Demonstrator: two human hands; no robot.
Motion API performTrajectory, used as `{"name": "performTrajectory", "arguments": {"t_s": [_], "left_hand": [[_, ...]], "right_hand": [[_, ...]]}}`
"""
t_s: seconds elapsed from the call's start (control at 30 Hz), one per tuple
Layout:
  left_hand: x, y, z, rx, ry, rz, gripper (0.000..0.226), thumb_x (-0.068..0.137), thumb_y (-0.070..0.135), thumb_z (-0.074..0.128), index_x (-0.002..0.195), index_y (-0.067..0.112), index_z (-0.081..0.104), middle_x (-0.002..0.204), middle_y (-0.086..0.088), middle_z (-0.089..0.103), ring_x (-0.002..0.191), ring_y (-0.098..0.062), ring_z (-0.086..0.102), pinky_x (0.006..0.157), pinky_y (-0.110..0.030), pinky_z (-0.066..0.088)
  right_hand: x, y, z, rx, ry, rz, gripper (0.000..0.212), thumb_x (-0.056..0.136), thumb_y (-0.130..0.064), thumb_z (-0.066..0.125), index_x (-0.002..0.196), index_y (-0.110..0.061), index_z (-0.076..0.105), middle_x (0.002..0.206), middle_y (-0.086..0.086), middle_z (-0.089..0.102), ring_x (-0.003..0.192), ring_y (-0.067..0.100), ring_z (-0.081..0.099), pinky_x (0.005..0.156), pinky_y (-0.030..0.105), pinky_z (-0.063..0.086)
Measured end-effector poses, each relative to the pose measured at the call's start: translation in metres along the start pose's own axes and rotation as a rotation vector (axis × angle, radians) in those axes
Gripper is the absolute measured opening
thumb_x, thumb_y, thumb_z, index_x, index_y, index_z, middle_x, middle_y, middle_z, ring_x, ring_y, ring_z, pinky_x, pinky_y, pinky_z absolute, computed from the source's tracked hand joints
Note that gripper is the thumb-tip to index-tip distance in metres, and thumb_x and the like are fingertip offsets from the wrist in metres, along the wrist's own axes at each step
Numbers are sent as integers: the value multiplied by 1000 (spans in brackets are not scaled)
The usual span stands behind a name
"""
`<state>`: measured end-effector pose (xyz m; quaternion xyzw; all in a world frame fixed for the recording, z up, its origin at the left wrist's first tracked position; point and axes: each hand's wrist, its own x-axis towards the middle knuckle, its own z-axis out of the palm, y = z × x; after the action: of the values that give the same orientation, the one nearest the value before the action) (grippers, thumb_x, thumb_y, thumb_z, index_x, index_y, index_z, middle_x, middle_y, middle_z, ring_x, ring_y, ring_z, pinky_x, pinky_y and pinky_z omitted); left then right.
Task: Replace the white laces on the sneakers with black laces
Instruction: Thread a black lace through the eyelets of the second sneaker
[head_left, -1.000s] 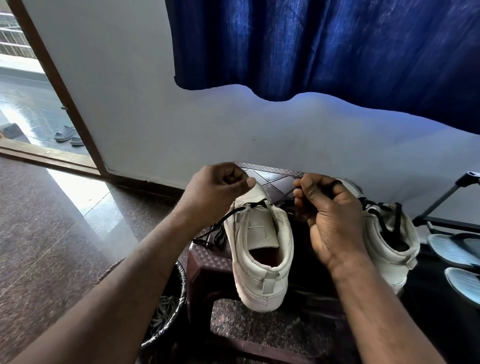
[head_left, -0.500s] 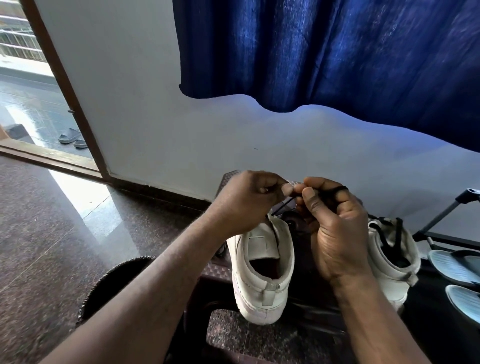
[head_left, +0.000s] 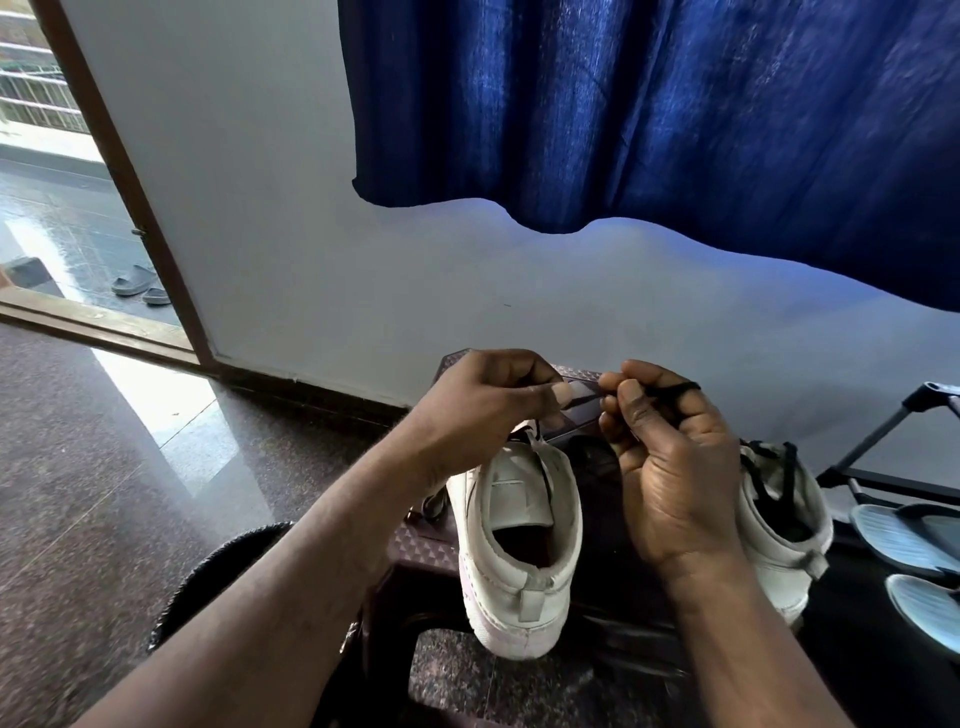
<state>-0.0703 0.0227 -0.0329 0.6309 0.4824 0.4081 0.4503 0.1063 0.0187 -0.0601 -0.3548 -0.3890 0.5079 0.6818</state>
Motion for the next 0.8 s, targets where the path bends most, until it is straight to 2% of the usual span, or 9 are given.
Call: {"name": "performTrajectory", "arguments": {"t_s": [0.07, 0.17, 0.33, 0.43, 0.53, 0.6, 0.63, 0.73, 0.8], "left_hand": [[0, 1, 3, 19, 1, 18, 21, 95, 39, 73, 84, 22, 75, 79, 2, 72, 76, -10, 60, 80, -31, 47], [2, -2, 5, 46, 22, 42, 22, 93, 39, 76, 87, 18, 78, 89, -14, 71, 75, -13, 59, 78, -33, 48], [5, -10, -7, 59, 79, -19, 16, 81, 40, 74, 81, 23, 76, 80, -3, 73, 77, -11, 63, 83, -34, 49], [5, -18, -19, 215, 238, -75, 18, 80, 36, 71, 79, 18, 73, 71, -5, 68, 60, -10, 54, 62, -27, 42], [2, -23, -28, 237, 304, -101, 13, 84, 27, 72, 79, 15, 73, 61, 6, 59, 45, -7, 42, 48, -21, 32], [2, -23, -26, 221, 310, -68, 8, 88, 24, 73, 82, 19, 75, 69, 9, 64, 50, -3, 48, 52, -21, 36], [3, -22, -23, 221, 309, -38, 7, 90, 26, 74, 84, 22, 75, 77, 9, 69, 60, -3, 56, 58, -22, 41], [7, -20, -11, 254, 302, 59, 9, 93, 43, 73, 94, 36, 77, 99, 17, 71, 99, -10, 66, 88, -32, 54], [10, -18, -3, 301, 245, 114, 16, 91, 56, 67, 99, 45, 76, 105, 22, 69, 111, -13, 63, 97, -41, 53]], "right_hand": [[-1, 1, 1, 3, -5, 1, 20, 97, 6, 60, 103, -10, 70, 90, 4, 78, 85, 12, 70, 77, 22, 57], [0, -1, -1, 3, 7, 1, 20, 97, 5, 59, 103, -11, 71, 91, 4, 79, 84, 12, 70, 77, 22, 57], [4, 0, -6, 1, 64, 14, 20, 98, 4, 61, 103, -12, 71, 91, 4, 79, 82, 11, 69, 79, 23, 56], [3, 2, -5, -1, 64, 24, 20, 97, 5, 62, 103, -11, 72, 92, 6, 79, 79, 12, 69, 77, 23, 57], [2, 4, -4, -4, 64, 33, 19, 96, 4, 63, 103, -10, 73, 92, 7, 79, 77, 12, 69, 75, 22, 58], [1, 4, -3, -8, 65, 40, 18, 96, 4, 64, 102, -10, 74, 93, 8, 79, 75, 12, 69, 74, 22, 58], [1, 5, -1, -8, 63, 45, 18, 96, 4, 65, 102, -11, 74, 93, 8, 79, 75, 12, 69, 73, 22, 58], [-2, 8, 3, -33, 45, 44, 18, 96, 4, 65, 102, -10, 74, 93, 7, 80, 76, 12, 69, 72, 22, 57], [-4, 9, 4, -78, 26, 28, 17, 95, 3, 66, 103, -9, 75, 95, 9, 80, 79, 15, 69, 74, 24, 57]]}}
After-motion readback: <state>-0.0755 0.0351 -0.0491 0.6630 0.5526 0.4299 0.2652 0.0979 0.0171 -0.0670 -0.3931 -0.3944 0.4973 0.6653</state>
